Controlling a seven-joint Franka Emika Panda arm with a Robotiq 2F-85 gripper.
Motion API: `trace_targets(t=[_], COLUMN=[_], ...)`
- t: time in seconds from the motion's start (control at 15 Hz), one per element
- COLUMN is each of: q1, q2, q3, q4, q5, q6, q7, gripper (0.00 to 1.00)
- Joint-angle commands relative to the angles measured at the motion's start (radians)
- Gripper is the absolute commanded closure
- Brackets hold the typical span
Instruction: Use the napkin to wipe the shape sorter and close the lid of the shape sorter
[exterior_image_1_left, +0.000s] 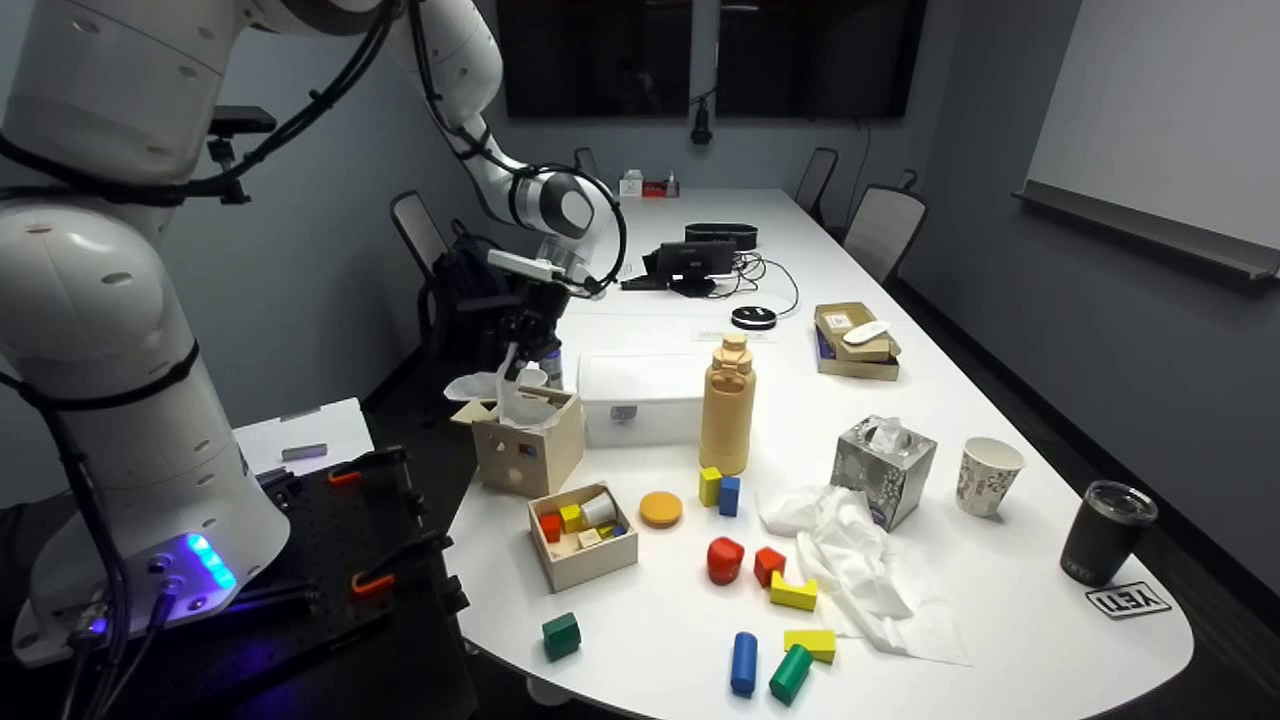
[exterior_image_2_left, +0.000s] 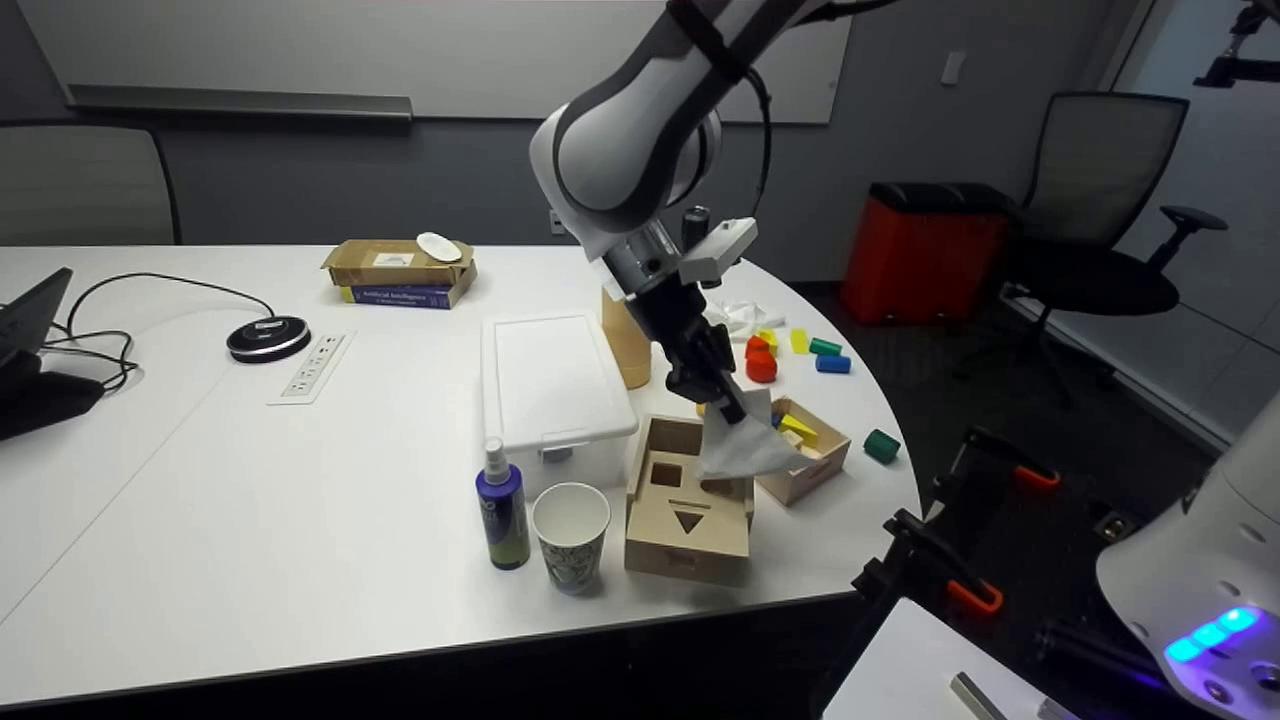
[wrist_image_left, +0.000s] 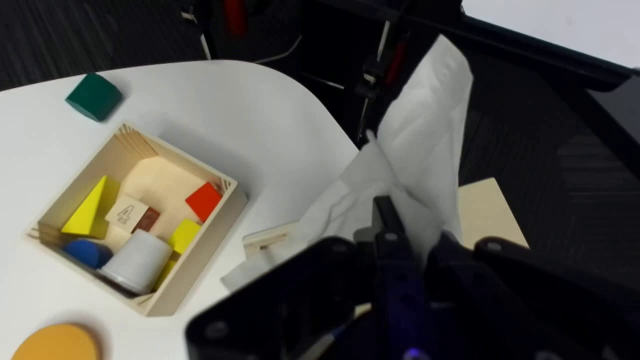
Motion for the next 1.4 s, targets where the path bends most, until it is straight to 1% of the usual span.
trace_targets(t=[0.0,0.13,0.33,0.6,0.73,0.87,1.07,1.13,1.33], q1=[0.010,0.017,0.027,0.043,0.048,0.060,0.071,0.067,0.050], q2=[0.054,0.086,0.102,0.093,0.077,0.059,0.052,0.053,0.057], q3=[0.001,0.001,0.003,0.005,0.007,0.002,-0.003,0.002,0.029], q4=[-0.020,-0.018,-0.019,-0.035,-0.050,-0.066,-0.079,-0.079,-0.075], q5=[-0.043,-0.060,-0.072,-0.084,-0.097,-0.130,-0.185,-0.190,-0.151], q6=[0.041,0.078,0.159,0.289,0.330,0.348,0.316,0.302,0.256], q7=[-0.032,-0.024,-0.005,-0.009,-0.017,-0.017,-0.027,-0.034,-0.073], gripper=[1.00,1.00,1.00,1.00,1.00,1.00,1.00,1.00,1.00])
